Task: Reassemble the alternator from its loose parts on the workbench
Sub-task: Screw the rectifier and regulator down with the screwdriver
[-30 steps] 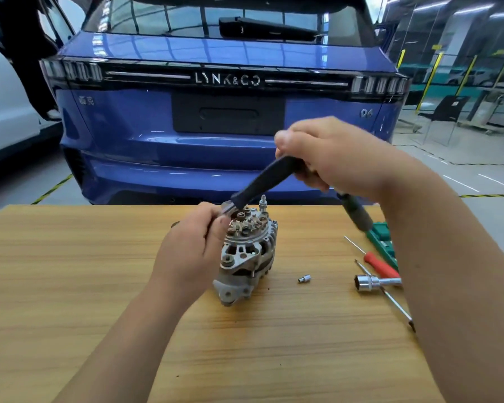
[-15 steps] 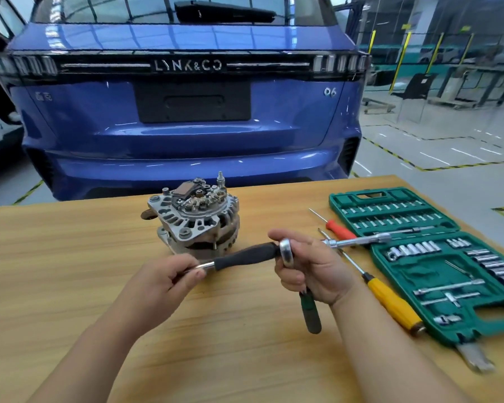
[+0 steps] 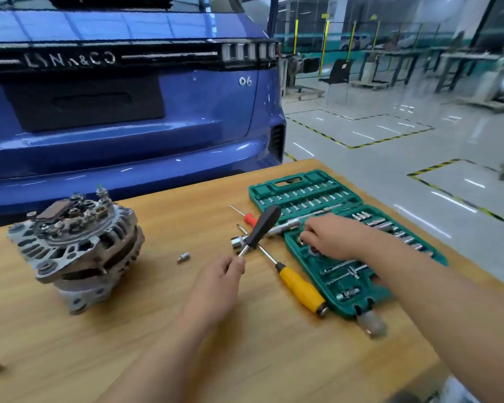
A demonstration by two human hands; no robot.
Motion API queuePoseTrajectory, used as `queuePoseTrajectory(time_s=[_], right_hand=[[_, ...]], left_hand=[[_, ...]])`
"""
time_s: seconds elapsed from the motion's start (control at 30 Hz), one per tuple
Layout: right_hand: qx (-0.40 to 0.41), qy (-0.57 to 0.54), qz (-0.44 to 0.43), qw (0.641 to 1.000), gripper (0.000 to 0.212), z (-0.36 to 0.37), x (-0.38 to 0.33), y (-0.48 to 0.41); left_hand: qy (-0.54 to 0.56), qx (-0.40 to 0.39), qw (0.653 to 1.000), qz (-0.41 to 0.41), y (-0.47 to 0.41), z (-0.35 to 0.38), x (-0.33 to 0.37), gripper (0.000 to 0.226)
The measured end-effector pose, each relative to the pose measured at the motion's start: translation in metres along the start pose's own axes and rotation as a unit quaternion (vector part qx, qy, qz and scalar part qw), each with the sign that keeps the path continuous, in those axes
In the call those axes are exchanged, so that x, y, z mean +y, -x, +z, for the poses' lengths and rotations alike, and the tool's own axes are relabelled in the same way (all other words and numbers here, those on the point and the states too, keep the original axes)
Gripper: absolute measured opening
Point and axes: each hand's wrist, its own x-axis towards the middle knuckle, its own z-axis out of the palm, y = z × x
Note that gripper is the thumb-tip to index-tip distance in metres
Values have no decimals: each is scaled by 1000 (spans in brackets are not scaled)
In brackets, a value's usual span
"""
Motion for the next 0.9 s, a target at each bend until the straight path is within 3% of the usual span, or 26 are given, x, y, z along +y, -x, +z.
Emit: queuePoseTrajectory(time_s=[0.1,0.23,0.33,0.43,0.5,0.6,0.77,0.9], right_hand=[[-6,59,-5,998,35,22,10,-4],[63,121,17,991,47,41,5,-10],[112,78,25,990,48,48,7,-12],[135,11,29,990,37,44,12,-14],[116,28,19,993,29,38,14,-20],[62,31,91,993,27,35,9,-30],[21,-25,188,982,11,37,13,-40],[-14,-23,135,990,6,32,20,-35]], left_hand=[[-9,-9,1000,22,-1,37,4,33],[2,42,999,30,0,55,5,32],[23,63,998,12,0,61,8,32],[21,69,997,15,0,66,11,33],[17,78,997,23,0,72,17,33],[14,79,996,28,-4,81,32,32],[-109,-24,993,40,-21,93,58,47],[-168,-55,980,89,-32,98,58,39]])
